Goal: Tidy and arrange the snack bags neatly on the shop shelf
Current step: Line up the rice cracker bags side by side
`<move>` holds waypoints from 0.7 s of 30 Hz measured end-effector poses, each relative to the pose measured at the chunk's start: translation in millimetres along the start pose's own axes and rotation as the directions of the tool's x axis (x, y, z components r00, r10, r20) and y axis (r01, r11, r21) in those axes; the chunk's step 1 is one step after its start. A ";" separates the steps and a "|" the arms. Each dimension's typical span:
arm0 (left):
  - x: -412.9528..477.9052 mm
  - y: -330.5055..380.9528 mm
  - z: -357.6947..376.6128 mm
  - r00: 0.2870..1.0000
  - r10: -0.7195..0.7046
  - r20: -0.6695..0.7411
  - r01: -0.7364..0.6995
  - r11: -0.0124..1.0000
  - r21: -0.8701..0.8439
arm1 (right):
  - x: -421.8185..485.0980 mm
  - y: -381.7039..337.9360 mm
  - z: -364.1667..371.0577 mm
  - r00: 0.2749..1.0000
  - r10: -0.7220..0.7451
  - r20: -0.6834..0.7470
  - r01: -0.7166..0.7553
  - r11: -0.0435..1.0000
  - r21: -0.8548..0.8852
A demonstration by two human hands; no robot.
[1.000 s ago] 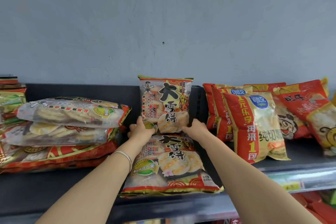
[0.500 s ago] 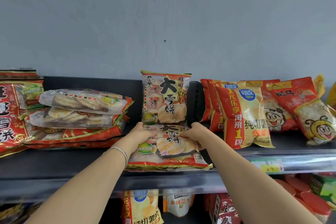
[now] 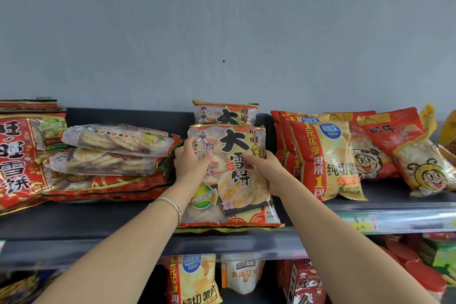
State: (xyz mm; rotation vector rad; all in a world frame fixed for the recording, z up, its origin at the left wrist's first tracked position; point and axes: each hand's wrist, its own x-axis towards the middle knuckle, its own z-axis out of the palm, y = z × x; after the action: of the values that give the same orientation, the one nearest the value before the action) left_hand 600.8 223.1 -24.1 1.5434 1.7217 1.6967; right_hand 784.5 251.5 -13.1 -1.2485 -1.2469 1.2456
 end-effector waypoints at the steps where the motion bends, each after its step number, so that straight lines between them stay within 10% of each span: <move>1: 0.6 2.7 0.0 0.999 0.044 -0.016 -0.043 0.999 0.013 | 1.2 -0.3 1.0 1.000 -0.013 0.019 0.013 1.000 0.026; 10: 22.1 -17.4 5.7 0.988 0.051 0.147 -0.049 0.999 -0.021 | 28.7 -14.5 17.9 0.884 -0.429 -0.187 0.450 0.889 0.085; 21: 54.9 -73.0 34.6 0.961 -0.156 0.229 0.150 0.988 0.040 | 89.9 12.2 33.8 0.925 -0.288 -0.248 0.305 0.952 0.032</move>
State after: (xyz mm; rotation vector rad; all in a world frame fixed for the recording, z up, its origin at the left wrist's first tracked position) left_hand 571.7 304.5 -69.7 1.5071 1.6957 1.3683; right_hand 748.0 339.6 -30.0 -1.0769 -1.1528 0.8825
